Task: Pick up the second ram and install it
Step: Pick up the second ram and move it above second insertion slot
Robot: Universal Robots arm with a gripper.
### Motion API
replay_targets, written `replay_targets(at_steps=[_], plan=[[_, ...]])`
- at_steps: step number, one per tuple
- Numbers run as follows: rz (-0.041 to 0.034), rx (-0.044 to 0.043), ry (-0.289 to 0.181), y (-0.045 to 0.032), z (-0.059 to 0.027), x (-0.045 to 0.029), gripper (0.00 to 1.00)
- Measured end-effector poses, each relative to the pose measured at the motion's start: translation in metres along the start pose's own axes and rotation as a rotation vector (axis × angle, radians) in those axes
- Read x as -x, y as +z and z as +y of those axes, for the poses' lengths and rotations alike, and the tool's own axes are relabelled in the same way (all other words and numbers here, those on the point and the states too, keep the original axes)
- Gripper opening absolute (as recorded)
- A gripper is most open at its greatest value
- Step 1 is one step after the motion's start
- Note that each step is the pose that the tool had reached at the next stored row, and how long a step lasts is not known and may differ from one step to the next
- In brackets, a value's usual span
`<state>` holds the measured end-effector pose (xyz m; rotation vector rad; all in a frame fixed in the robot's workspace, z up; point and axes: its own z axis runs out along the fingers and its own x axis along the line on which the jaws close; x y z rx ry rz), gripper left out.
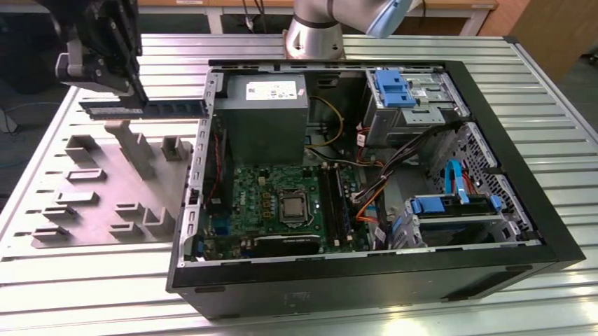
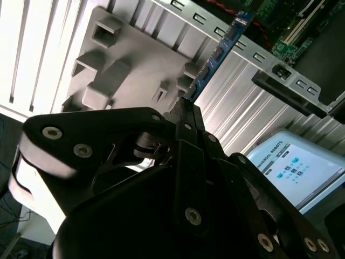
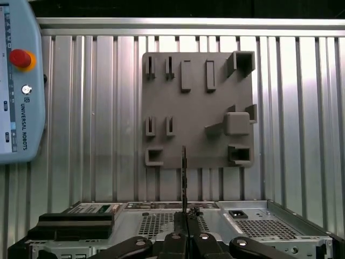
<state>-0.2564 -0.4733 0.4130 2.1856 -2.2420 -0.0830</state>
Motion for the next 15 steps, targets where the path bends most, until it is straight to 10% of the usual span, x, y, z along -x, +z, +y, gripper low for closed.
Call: replay_targets(at_steps=[15], plan=[[0.0000, 0.0000, 0.000, -0.0018, -0.0406, 0.0011, 0.11]])
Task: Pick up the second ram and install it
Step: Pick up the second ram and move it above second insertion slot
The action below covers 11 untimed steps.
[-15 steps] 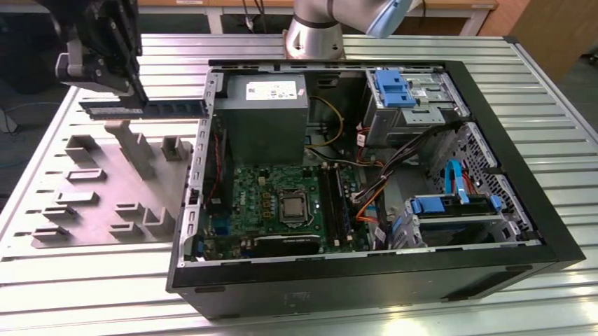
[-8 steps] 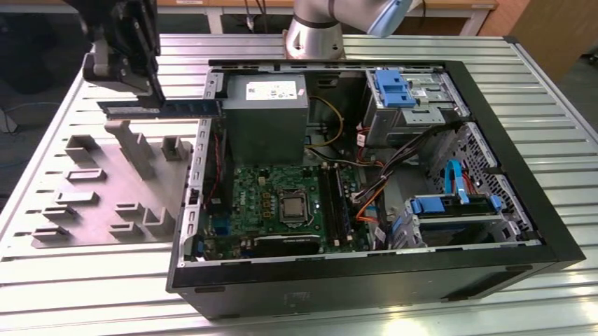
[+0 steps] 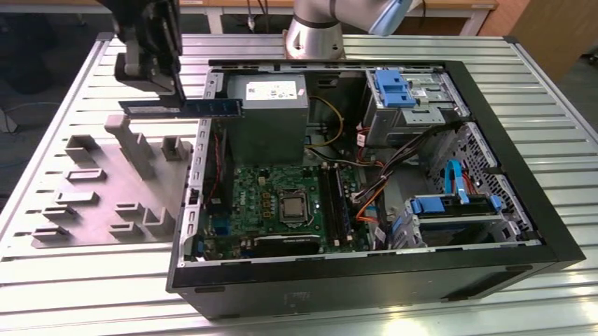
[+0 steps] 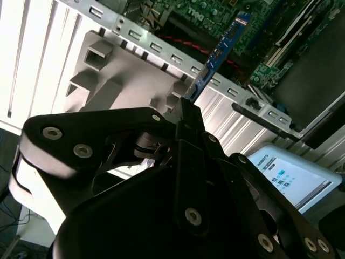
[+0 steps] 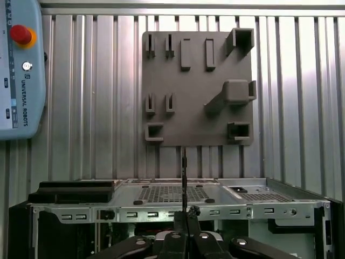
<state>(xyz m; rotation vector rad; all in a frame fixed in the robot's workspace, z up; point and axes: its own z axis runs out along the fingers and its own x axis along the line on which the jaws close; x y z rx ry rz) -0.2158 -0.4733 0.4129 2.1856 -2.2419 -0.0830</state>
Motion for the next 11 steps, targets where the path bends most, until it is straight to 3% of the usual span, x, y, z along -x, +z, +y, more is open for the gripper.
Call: replay_targets(at_steps=[11], plan=[[0.0000, 0.0000, 0.000, -0.0014, -0.0317, 0.0008, 0.11]])
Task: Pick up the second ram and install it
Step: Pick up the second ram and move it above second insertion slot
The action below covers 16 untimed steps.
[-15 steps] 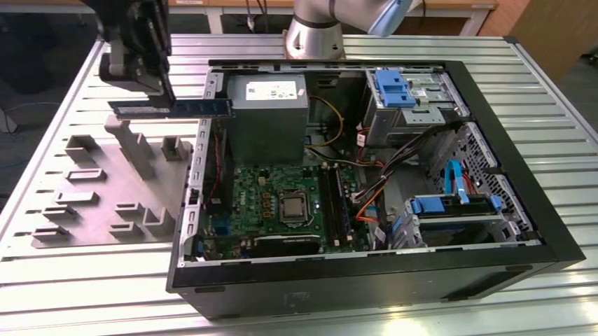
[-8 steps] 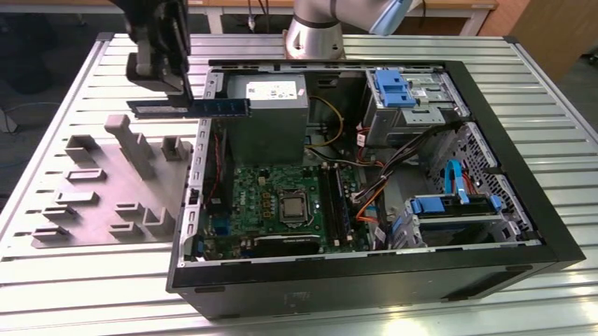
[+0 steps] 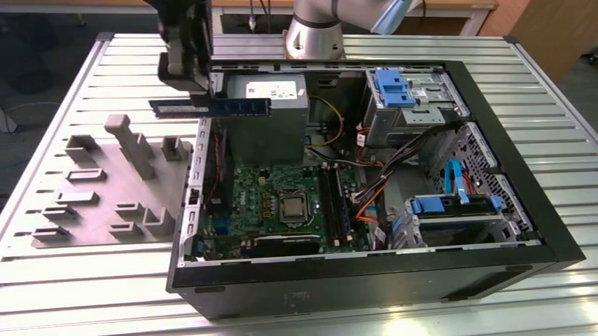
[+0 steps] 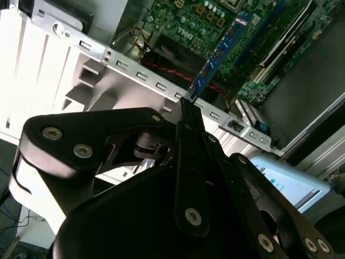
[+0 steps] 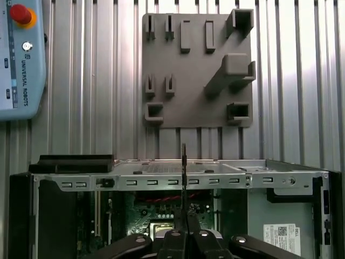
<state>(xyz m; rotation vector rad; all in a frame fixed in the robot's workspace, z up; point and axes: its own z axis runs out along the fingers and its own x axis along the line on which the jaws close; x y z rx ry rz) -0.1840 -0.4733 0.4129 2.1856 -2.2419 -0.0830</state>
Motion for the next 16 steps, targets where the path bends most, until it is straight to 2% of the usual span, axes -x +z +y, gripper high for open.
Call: replay_targets(at_steps=[16], plan=[[0.0000, -0.0001, 0.000, -0.0020, -0.0460, 0.0012, 0.11]])
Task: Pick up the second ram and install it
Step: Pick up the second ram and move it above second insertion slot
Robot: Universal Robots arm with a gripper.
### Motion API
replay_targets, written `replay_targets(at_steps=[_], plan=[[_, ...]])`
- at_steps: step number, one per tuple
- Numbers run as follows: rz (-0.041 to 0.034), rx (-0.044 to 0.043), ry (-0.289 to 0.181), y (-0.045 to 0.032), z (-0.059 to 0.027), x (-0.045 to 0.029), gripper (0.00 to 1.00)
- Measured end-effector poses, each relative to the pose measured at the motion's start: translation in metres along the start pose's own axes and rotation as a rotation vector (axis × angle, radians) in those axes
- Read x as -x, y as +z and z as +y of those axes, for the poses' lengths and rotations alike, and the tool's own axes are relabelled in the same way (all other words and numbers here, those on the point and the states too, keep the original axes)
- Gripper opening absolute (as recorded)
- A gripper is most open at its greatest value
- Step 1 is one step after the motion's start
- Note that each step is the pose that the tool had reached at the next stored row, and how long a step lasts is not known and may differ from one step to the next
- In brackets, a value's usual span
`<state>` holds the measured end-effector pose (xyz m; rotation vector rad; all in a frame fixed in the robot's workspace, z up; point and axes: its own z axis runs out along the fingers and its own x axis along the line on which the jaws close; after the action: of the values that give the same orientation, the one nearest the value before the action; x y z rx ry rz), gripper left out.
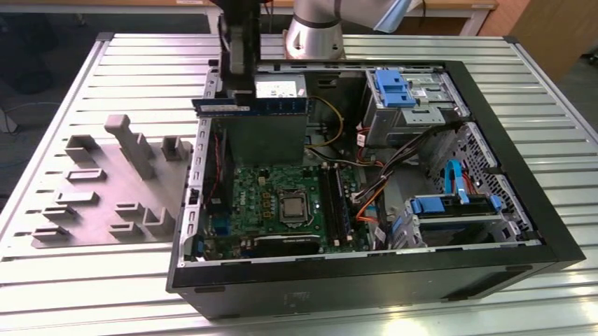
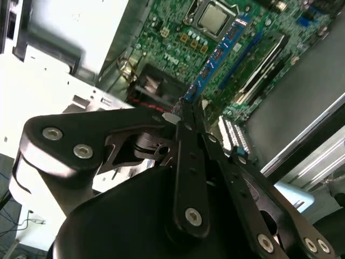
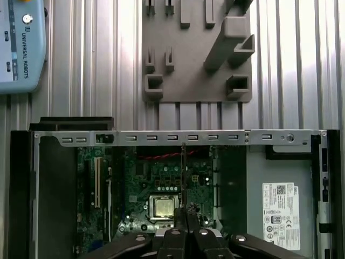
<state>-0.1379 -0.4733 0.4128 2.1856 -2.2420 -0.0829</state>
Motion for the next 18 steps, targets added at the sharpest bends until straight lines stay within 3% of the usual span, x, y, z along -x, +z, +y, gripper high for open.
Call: replay_targets(at_steps=[10, 18], plan=[[0.0000, 0.0001, 0.000, -0.0010, -0.0294, 0.0008, 0.11], [0.0002, 0.0002, 0.000, 0.0008, -0.0322, 0.0008, 0.11]])
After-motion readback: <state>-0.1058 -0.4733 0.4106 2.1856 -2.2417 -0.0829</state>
